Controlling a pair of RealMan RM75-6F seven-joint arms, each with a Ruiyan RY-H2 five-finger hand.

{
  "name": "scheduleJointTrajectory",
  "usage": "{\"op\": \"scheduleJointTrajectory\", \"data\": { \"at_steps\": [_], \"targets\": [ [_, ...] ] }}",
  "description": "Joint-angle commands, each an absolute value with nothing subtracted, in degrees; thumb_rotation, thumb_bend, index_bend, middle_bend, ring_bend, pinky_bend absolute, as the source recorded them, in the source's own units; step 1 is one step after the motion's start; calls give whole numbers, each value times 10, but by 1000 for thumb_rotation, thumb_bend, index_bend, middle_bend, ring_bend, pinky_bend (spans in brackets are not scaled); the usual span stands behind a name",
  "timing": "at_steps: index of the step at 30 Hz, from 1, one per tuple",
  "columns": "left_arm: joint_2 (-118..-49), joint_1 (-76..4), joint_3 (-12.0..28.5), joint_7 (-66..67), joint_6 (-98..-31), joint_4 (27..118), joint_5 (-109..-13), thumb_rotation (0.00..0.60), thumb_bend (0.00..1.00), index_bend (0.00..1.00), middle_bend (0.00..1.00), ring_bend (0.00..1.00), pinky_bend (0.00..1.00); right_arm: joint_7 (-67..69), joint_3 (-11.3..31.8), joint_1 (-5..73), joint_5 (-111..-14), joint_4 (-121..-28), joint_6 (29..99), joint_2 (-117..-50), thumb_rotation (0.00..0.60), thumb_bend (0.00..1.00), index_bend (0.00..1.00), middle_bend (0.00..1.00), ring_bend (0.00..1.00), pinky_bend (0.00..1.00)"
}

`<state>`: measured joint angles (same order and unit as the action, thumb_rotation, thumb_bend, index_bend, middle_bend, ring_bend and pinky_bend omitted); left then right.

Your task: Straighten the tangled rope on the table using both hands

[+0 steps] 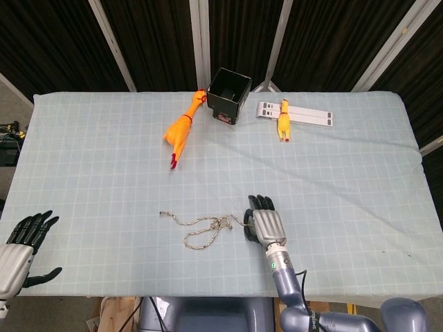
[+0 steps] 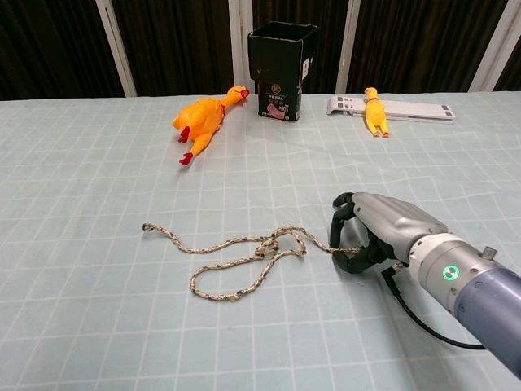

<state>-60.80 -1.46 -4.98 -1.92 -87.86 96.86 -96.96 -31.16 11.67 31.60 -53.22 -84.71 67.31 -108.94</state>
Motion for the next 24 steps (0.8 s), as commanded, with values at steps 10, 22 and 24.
{"op": "scheduleJointTrajectory", "data": {
  "at_steps": [10, 22, 24],
  "targets": [
    [-607, -15, -49, -22, -878, 968, -967, 600, 73, 86, 0, 0, 0, -304, 122, 315, -553, -867, 682, -1078, 600, 468, 639, 169, 0, 0],
    [-600, -23, -49, 0, -858, 1000, -961, 600, 75, 97, 0, 0, 0, -293, 143, 311, -570, -942, 693, -1008, 600, 468, 639, 169, 0, 0],
    [-596, -30, -47, 14, -849, 1017, -961, 600, 76, 100, 0, 0, 0, -290, 145, 310, -571, -954, 692, -995, 600, 467, 639, 169, 0, 0]
  ]
}}
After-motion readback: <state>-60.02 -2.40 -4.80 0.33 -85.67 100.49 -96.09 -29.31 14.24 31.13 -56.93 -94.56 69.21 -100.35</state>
